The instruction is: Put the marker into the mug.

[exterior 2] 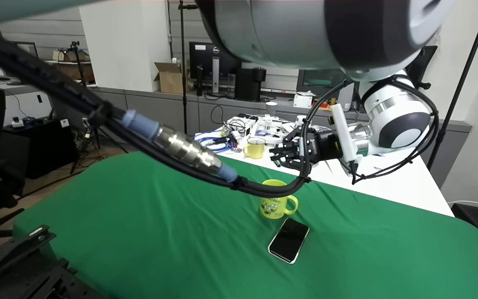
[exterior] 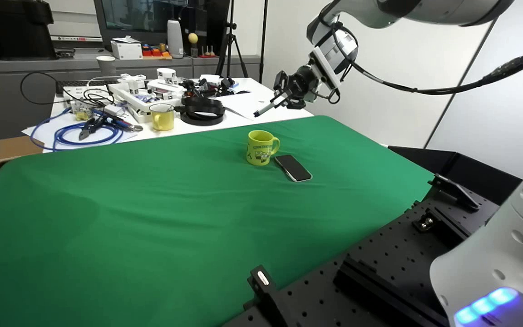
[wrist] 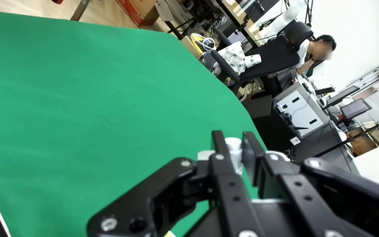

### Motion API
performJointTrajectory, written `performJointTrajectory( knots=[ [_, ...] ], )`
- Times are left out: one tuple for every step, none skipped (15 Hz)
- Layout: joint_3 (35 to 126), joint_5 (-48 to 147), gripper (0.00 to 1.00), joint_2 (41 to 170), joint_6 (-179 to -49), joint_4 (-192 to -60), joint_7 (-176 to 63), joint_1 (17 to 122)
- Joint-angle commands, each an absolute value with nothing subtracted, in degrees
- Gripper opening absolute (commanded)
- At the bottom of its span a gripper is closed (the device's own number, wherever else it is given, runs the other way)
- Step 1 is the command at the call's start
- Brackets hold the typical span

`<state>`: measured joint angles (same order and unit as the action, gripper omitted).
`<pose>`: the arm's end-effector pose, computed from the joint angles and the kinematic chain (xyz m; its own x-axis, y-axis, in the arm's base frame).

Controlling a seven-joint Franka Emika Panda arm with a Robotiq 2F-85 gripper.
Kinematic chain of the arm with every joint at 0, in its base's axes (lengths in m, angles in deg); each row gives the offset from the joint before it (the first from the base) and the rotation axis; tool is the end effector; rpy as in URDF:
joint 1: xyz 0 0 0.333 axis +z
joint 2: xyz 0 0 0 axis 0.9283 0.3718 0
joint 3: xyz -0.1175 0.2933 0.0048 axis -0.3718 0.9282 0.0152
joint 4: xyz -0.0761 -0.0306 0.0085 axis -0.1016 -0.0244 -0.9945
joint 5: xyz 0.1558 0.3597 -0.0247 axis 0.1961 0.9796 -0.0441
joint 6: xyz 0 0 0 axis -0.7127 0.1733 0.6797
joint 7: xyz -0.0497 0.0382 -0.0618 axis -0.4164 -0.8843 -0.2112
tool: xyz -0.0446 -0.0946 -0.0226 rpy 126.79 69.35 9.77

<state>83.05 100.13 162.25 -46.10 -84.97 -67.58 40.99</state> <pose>0.6366 -0.2246 0.0977 0.7372 0.0251 -0.6752 -0.6073 -0.4134 -0.6784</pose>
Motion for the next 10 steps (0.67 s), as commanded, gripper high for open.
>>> performJointTrajectory(
  knots=[
    [84.35, 101.74, 0.04, 168.84, -42.6, -75.04, -60.86, 40.22],
    [84.55, 102.24, 0.04, 169.88, -42.28, -73.9, -59.91, 40.16],
    [84.73, 102.53, 0.04, 170.89, -42.2, -72.82, -59.0, 40.11],
    [84.82, 102.74, 0.04, 171.81, -42.0, -71.76, -58.38, 40.06],
    [84.87, 103.31, 0.04, 172.77, -41.88, -70.79, -57.33, 39.95],
    [84.87, 103.63, 0.04, 173.53, -41.88, -70.02, -56.4, 39.89],
    [84.89, 103.86, 0.04, 174.22, -41.92, -69.33, -55.59, 39.75],
    [84.93, 104.31, 0.04, 174.73, -42.12, -68.93, -54.58, 39.59],
    [84.84, 104.67, 0.04, 174.99, -42.33, -68.8, -53.38, 39.45],
    [85.71, 103.94, 0.04, 174.3, -43.15, -70.21, -52.51, 39.0]
  ],
)
